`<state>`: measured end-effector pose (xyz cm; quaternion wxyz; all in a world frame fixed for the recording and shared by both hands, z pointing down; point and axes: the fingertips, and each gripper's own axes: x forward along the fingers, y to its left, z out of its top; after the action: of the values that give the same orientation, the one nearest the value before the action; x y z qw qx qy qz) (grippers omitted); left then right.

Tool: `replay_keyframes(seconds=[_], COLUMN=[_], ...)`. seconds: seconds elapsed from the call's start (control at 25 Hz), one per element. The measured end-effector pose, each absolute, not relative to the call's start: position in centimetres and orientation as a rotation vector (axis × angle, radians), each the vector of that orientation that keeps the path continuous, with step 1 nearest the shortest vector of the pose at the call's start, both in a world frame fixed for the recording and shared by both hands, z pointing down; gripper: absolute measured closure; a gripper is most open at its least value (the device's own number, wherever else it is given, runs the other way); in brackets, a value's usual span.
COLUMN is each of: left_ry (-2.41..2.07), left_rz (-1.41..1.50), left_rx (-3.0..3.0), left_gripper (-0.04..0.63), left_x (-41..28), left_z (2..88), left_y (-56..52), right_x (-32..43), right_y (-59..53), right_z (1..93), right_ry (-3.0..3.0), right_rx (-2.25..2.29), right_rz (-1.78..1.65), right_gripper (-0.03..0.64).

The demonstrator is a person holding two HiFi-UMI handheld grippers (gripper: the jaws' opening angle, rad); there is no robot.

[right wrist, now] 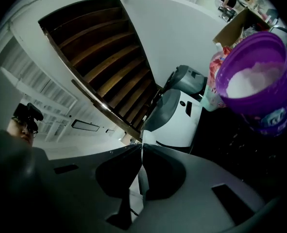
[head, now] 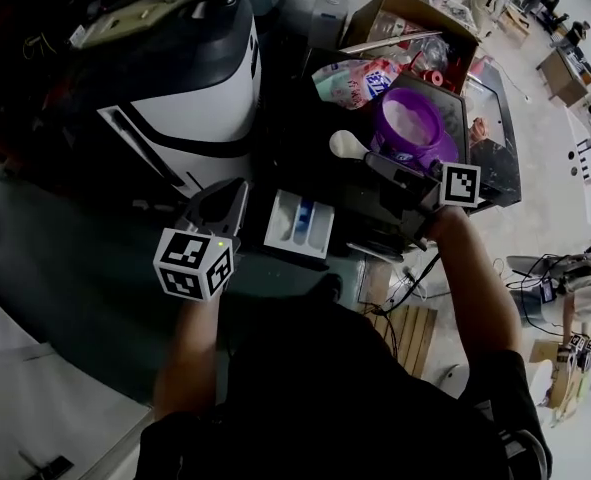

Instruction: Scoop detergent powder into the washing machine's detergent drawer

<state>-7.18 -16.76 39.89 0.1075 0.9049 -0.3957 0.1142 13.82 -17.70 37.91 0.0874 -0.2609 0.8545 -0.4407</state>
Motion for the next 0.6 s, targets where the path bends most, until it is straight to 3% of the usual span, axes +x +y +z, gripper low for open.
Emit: replay_keyframes(seconds=[0.6], left_ry=[-1.133], left_rz=[0.318], left_rx=[2.652], left_gripper=[0.586], left_x=[-9.9], left_z=[42.1], left_y=[-14.3], right_x=[3.2], right_y=[-12.1], right_z=[42.3], right_ry=[2.572], right_rx=[-0.705], right_rz=[-1.361], right_gripper=[0.595])
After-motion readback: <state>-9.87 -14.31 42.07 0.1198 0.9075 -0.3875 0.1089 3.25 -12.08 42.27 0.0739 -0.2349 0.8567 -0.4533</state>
